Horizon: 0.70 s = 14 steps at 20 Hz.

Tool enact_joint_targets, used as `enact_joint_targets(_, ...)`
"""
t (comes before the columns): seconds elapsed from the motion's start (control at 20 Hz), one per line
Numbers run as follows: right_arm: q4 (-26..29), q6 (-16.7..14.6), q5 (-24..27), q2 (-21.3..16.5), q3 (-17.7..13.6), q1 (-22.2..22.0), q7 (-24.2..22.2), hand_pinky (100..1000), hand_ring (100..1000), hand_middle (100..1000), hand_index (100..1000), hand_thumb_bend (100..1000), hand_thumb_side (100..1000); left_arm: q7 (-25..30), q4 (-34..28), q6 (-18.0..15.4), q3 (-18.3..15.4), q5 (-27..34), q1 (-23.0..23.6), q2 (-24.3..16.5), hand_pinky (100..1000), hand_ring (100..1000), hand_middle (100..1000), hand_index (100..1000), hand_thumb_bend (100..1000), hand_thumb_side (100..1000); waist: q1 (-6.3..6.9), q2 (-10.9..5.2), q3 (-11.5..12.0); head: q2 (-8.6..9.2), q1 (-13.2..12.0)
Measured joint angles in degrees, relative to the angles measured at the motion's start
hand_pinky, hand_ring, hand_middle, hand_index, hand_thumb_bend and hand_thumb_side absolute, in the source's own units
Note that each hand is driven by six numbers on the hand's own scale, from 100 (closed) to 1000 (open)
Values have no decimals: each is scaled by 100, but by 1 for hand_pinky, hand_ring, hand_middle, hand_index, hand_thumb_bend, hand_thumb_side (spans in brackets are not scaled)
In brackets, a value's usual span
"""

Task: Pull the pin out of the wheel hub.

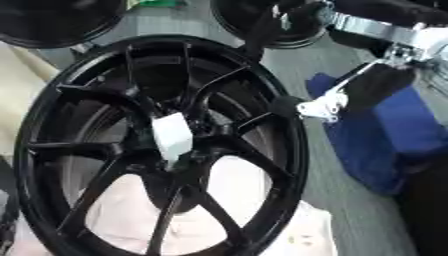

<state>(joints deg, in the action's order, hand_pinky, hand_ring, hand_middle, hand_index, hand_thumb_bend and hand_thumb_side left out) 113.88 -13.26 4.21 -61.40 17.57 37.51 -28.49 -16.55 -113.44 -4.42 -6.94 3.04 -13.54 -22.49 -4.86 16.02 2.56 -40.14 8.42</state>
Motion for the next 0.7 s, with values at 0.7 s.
enact_joint_targets(0.7,2,763,-77,303,859,1240,-1300,835,816,797,806,559,402,-16,0,37,-5,1,41,-29,916,550,534,697,263,643,-131,47,189,-179,257)
